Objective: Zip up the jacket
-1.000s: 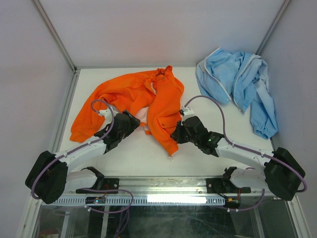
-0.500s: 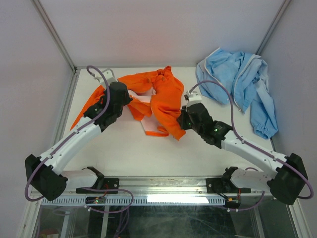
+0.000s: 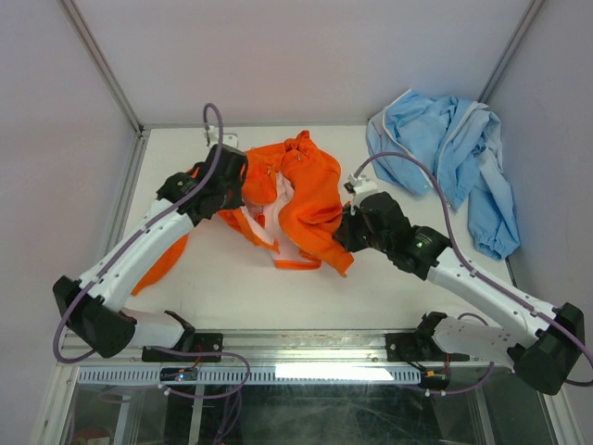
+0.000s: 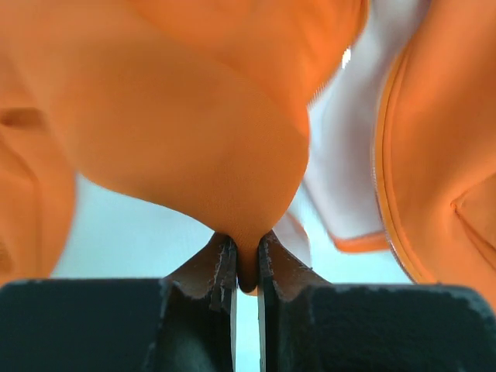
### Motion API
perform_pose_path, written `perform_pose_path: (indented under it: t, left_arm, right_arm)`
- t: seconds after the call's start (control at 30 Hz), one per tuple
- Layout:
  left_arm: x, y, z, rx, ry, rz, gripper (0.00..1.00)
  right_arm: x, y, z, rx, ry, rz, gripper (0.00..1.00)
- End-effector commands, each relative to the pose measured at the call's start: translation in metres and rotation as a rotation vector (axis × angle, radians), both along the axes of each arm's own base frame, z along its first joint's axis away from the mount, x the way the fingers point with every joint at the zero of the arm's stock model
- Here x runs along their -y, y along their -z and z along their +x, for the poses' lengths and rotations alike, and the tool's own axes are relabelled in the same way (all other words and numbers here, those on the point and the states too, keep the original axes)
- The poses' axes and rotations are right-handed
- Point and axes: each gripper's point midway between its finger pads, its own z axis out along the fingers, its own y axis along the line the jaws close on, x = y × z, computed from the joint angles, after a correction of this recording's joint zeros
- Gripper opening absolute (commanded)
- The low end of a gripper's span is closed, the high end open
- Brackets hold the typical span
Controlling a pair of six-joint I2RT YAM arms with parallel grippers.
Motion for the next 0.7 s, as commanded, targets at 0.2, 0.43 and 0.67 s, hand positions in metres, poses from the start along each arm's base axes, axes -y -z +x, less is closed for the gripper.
perform_pose_path:
  t: [0.2, 0.43, 0.67]
  left_arm:
    - [0.024, 0.103, -0.026, -0.285, 0.125, 0.085, 0.02]
    - [0.109, 0.074, -0.047, -0.234, 0.388, -0.226, 0.29]
    - [0.124, 0.006, -0.046, -0.083, 0.45, -0.381, 0.55]
  right_arm:
    - [0.005, 0.071, -0.014, -0.128, 0.002, -0.115, 0.04]
    - [-0.019, 0.043, -0.016, -0.089, -0.108, -0.028, 0.41]
    - [-0.005, -0.001, -0.008, 0.028, -0.056, -0.004, 0.6]
